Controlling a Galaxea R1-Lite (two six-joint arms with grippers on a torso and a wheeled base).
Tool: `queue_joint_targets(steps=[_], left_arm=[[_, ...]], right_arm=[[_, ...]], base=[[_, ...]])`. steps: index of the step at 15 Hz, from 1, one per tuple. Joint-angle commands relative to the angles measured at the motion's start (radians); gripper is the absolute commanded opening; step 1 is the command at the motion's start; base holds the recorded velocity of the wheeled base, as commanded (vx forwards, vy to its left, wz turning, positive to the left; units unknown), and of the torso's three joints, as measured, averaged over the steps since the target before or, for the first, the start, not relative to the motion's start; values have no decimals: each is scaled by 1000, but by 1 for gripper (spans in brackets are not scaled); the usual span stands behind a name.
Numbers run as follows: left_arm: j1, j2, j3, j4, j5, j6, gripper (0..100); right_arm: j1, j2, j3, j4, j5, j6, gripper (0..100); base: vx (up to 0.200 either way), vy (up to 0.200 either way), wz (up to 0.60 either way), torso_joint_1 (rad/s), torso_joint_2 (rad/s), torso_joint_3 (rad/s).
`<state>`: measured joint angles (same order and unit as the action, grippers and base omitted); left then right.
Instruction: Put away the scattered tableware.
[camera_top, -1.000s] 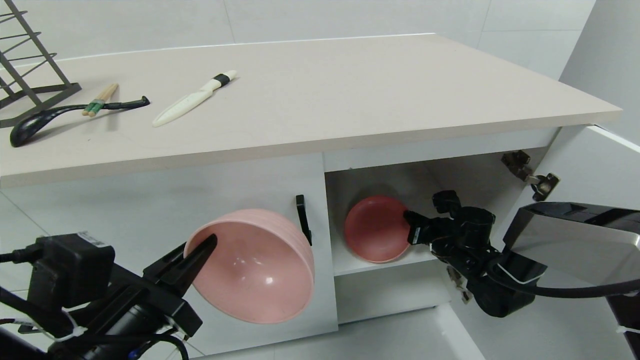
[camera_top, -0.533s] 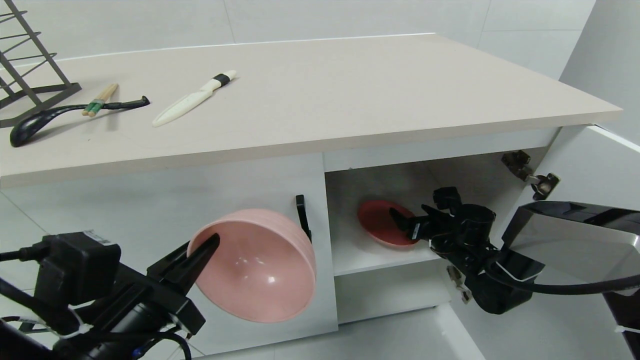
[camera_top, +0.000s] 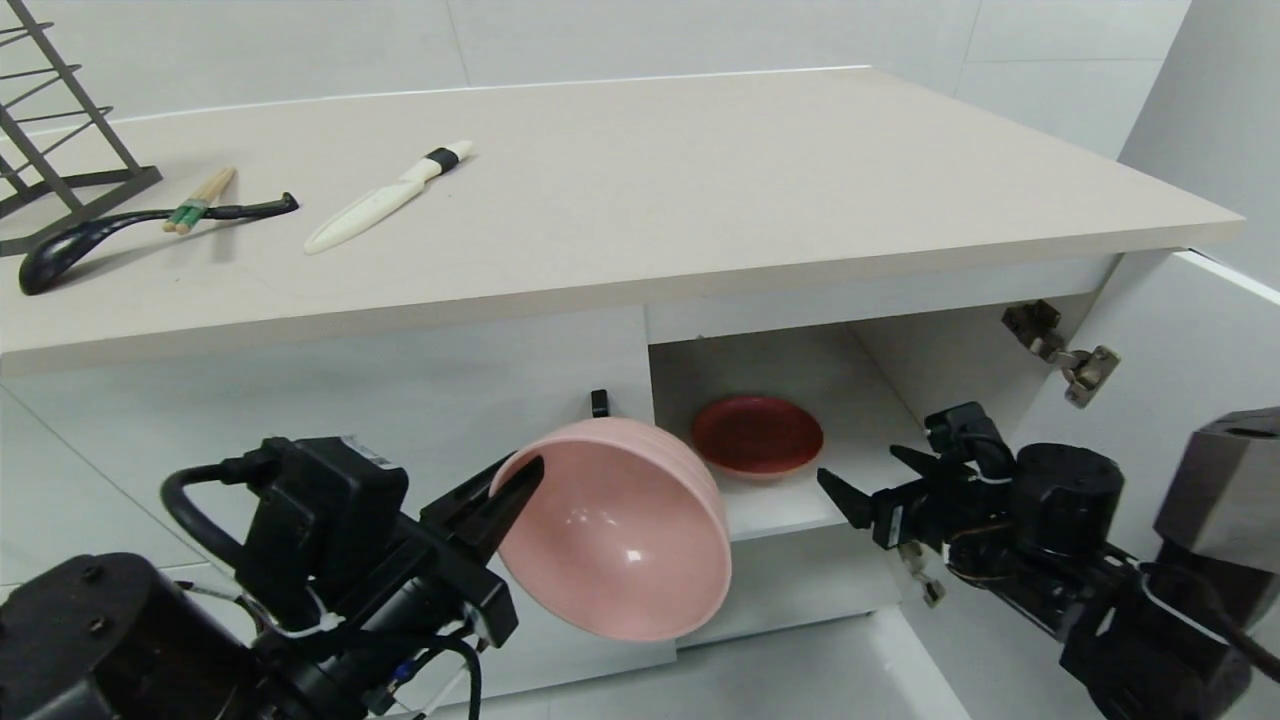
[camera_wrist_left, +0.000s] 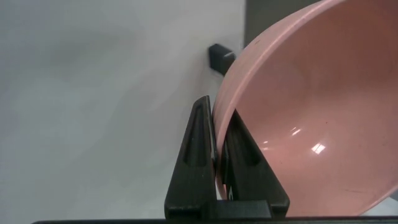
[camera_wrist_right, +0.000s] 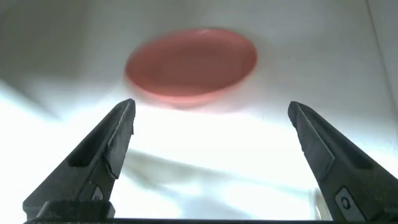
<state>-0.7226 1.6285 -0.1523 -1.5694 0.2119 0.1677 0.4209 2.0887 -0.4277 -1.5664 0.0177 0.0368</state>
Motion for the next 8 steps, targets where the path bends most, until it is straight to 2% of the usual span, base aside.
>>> queue_joint_targets(steps=[1,2,4,5,8], left_arm=[[-28,51,-30,-1,1,7,0],[-61,79,-53,-1,3,19,0],[-89,103,-64,-1,6,42,0],[-109,146,-105,-1,9,73,0],[-144,225,-208,-1,9,124,0]], right_arm=[[32,-197,152,-4,-1,-18,100],[42,-291,242,-4,1,-18,100],[44,-358,328,-4,2,-23,100],[44,-398,368,-4,2,-25,100],[41,-435,391,-4,1,-138,100]], base=[[0,0,0,0,0,0],[0,0,0,0,0,0],[0,0,0,0,0,0],[0,0,0,0,0,0],[0,0,0,0,0,0]])
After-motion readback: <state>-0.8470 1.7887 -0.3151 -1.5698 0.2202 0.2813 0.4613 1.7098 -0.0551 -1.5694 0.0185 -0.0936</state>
